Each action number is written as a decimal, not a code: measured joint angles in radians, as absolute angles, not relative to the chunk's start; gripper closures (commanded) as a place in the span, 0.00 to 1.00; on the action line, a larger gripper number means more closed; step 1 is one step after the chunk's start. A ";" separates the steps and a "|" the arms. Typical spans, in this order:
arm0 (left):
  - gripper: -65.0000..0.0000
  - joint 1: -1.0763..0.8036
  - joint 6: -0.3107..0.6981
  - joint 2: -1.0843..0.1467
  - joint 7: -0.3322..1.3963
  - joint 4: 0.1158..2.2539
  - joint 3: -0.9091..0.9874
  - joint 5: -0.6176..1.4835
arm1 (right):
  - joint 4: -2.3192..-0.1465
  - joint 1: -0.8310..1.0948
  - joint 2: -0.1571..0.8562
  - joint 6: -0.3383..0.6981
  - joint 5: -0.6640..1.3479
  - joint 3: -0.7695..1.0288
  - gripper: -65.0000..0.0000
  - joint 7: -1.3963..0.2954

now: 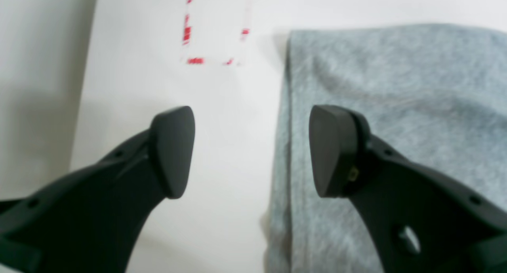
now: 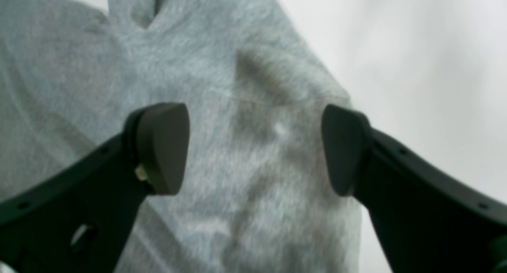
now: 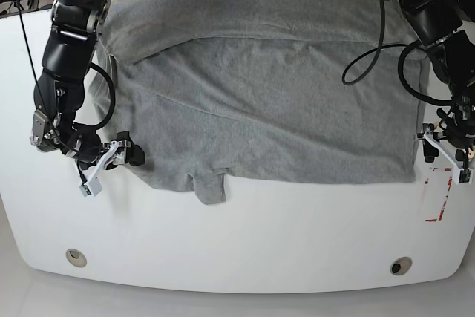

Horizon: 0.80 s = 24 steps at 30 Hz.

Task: Fold the T-shirt properly
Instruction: 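Move both grippers down to the shirt hem corners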

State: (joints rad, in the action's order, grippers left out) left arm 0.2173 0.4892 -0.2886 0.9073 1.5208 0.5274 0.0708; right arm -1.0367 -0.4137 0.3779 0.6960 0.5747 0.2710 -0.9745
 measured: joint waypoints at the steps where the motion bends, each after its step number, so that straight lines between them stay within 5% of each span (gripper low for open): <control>1: 0.35 0.220 0.489 -0.289 0.885 1.508 0.527 0.071 | -1.016 -0.420 0.382 0.696 0.575 0.258 0.25 -0.949; 13: 0.35 0.216 0.487 -0.286 0.698 1.342 0.472 0.068 | -0.796 -0.486 0.413 0.692 0.566 0.160 0.25 -0.759; 20: 0.35 0.218 0.487 -0.289 0.658 1.306 0.473 0.068 | -0.777 -0.498 0.387 0.688 0.385 0.165 0.25 -0.699; 24: 0.35 0.238 0.486 -0.289 0.659 1.270 0.475 0.066 | -0.778 -0.498 0.357 0.690 0.367 0.163 0.38 -0.684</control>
State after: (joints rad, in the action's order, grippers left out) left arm 0.2378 0.4862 -0.2886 0.6594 1.2697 0.4747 0.0662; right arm -0.7776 -0.4984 0.3573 0.6895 0.3668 0.1635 -0.6842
